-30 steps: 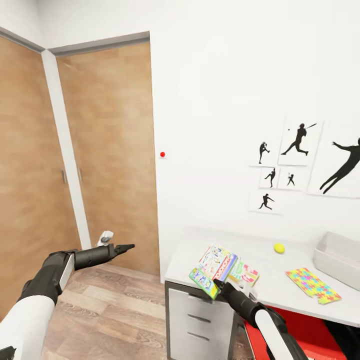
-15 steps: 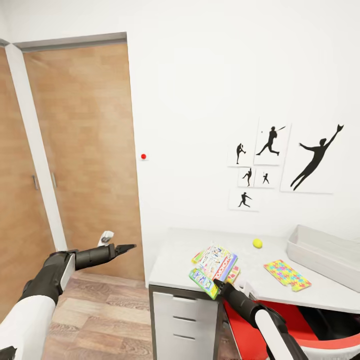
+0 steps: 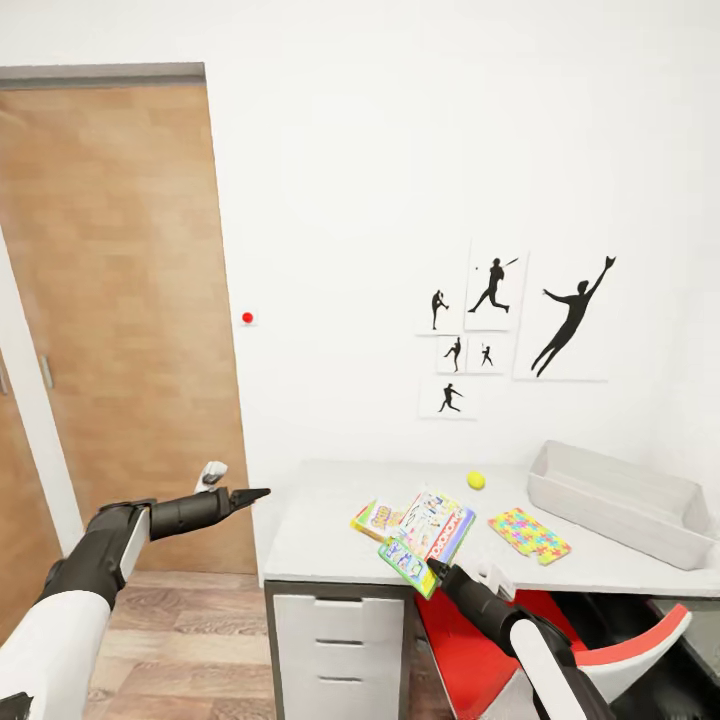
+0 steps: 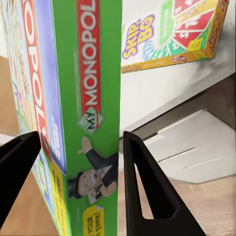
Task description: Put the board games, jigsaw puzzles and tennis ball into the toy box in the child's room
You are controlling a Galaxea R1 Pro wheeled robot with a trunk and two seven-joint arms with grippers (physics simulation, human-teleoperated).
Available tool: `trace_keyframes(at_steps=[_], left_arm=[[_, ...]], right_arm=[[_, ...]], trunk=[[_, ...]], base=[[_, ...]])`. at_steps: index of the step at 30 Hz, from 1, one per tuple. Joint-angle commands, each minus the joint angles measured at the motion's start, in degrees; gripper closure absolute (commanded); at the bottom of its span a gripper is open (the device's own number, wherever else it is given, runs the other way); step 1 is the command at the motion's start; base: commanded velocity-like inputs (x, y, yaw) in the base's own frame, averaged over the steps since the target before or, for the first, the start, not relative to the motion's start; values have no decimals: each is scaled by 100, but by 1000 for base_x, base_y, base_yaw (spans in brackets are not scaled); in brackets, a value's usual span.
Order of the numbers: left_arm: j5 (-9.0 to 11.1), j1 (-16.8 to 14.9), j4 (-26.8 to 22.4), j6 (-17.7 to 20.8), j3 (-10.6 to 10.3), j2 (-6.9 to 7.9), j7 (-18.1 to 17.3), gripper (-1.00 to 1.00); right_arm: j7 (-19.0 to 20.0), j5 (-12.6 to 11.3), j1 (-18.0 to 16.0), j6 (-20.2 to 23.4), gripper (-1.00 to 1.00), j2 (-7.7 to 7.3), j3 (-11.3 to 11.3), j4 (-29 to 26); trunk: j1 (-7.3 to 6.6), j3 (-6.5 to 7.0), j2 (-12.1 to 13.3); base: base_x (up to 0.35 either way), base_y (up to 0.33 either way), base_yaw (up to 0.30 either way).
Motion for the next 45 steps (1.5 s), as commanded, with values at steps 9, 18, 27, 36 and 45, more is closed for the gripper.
trace_keyframes(at_steps=[9,18,27,36,45], left_arm=[[22,-2,-24,108,41,57,-369,-100],[-47,-2,-26,125,9,86,-1489,-100],[-49,-2,-26,103,-1,86,-1528,-100],[-49,1,-26,82,4,94,-1546,-100],[-41,5,-18,79,-1,133,-1563,-100]], right_arm=[[-16,-59,-3,11,100,-4,1,-3],[-16,-60,-3,12,100,-4,0,-3],[-16,-60,-3,15,100,-5,-6,-3],[-16,-60,-3,13,100,-4,-7,-3],[-16,-57,-3,12,100,-4,0,3]], trunk=[[2,37,-5],[2,77,-5],[2,117,-5],[2,157,-5],[2,197,-5]], base=[[0,0,-248],[0,0,-248],[0,0,-248],[0,0,-248],[0,0,-248]])
